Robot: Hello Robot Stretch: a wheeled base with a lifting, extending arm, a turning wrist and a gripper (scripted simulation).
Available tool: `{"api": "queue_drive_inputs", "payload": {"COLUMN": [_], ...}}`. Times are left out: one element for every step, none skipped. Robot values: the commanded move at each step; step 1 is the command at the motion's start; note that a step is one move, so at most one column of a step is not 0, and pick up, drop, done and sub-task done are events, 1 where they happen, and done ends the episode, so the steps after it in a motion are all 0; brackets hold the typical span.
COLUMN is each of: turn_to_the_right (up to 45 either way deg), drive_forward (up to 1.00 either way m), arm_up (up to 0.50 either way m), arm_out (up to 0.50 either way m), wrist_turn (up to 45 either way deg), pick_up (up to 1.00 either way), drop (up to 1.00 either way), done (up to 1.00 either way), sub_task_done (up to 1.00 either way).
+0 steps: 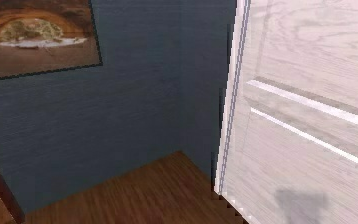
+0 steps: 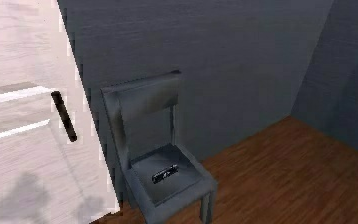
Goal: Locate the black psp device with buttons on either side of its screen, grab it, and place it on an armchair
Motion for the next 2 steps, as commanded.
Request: {"api": "queue_drive_inputs", "payload": {"turn_to_the_right": [0.0,0.0], "drive_forward": [0.00,0.00], "arm_up": [0.00,0.00], "arm_out": [0.44,0.00], "wrist_turn": [0.0,45.0], "pick_up": [0.00,0.00], "drop": [0.00,0.00], "done": [0.00,0.00], "sub_task_done": [0.00,0.00]}}
